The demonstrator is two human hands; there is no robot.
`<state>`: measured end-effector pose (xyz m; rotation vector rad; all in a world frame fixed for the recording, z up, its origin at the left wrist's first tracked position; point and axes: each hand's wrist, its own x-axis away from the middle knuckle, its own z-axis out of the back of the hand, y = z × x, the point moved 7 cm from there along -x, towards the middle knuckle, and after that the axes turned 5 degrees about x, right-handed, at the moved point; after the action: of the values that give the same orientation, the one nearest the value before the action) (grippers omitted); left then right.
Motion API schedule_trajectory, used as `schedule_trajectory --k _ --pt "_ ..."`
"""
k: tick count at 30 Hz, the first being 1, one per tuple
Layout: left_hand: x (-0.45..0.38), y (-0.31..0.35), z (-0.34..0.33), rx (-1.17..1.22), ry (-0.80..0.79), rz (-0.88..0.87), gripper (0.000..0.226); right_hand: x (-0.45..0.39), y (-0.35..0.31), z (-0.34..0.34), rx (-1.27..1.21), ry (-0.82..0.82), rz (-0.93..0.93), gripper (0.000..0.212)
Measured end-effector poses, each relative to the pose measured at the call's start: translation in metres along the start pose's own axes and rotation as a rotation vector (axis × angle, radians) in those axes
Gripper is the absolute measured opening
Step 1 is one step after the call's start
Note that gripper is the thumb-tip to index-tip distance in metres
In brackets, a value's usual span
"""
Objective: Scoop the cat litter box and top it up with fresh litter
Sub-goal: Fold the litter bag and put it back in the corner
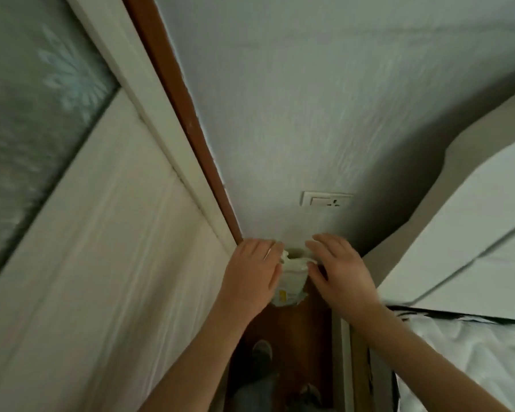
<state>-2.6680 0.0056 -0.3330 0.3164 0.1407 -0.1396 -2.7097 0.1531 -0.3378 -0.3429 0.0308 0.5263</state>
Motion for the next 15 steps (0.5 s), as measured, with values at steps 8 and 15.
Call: schedule_trajectory --k 8,15 --pt "0.041 0.104 0.137 0.016 0.103 -0.160 0.040 0.069 -0.032 0.150 -0.076 0.194 -0.050 0.039" --pt "0.057 0.179 0.138 0.095 -0.038 -0.315 0.047 0.160 -0.007 0.183 0.000 0.130 -0.314 0.052"
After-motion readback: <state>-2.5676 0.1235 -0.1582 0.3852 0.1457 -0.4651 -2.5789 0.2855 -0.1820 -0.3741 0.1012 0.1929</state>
